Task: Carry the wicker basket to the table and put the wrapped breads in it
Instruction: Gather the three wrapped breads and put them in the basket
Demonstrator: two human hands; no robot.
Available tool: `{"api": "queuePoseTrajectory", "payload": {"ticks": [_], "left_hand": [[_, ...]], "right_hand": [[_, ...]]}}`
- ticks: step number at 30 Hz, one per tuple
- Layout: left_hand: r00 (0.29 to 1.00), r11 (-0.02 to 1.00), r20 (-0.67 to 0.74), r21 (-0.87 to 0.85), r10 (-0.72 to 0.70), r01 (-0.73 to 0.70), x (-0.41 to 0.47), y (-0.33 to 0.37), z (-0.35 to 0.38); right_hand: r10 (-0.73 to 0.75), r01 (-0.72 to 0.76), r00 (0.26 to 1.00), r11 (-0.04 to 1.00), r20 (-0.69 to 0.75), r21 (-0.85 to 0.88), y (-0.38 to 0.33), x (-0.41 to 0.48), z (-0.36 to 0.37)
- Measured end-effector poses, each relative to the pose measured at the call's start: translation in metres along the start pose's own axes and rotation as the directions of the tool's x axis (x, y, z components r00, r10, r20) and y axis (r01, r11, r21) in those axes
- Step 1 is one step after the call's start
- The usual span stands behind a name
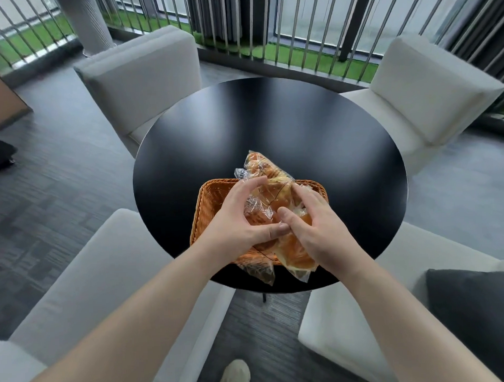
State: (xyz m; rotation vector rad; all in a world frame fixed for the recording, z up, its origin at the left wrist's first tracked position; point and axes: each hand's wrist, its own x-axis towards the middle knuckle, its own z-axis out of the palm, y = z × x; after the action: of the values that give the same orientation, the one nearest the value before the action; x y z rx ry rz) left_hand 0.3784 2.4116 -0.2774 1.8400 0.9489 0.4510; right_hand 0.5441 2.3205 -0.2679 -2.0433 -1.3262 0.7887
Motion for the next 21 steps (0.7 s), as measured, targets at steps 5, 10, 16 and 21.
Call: {"api": "queuePoseTrajectory", "payload": {"ticks": [5, 10, 16, 21], "left_hand": [[0.999, 0.998, 0.003, 0.038, -0.052, 0.052, 0.017, -0.019, -0.002], [1.000, 0.999, -0.002, 0.043, -0.030, 0.030, 0.037, -0.030, -0.012], [0.997, 0.996, 0.029, 0.059, -0.071, 0.069, 0.042, -0.058, -0.006], [0.997, 0.982, 0.028, 0.178, -0.072, 0.066, 0.048, -0.076, 0.000]], "right_hand": [[0.031, -0.030, 0.999, 0.999, 0.027, -0.040, 0.003, 0.024, 0.015], [0.057, -0.056, 0.998, 0.996, 0.013, -0.066, 0.005, 0.049, 0.023], [0.072, -0.070, 0.997, 0.995, 0.033, -0.064, 0.023, 0.060, 0.046], [0.103, -0.104, 0.994, 0.994, -0.033, -0.036, 0.040, 0.063, 0.059]]}}
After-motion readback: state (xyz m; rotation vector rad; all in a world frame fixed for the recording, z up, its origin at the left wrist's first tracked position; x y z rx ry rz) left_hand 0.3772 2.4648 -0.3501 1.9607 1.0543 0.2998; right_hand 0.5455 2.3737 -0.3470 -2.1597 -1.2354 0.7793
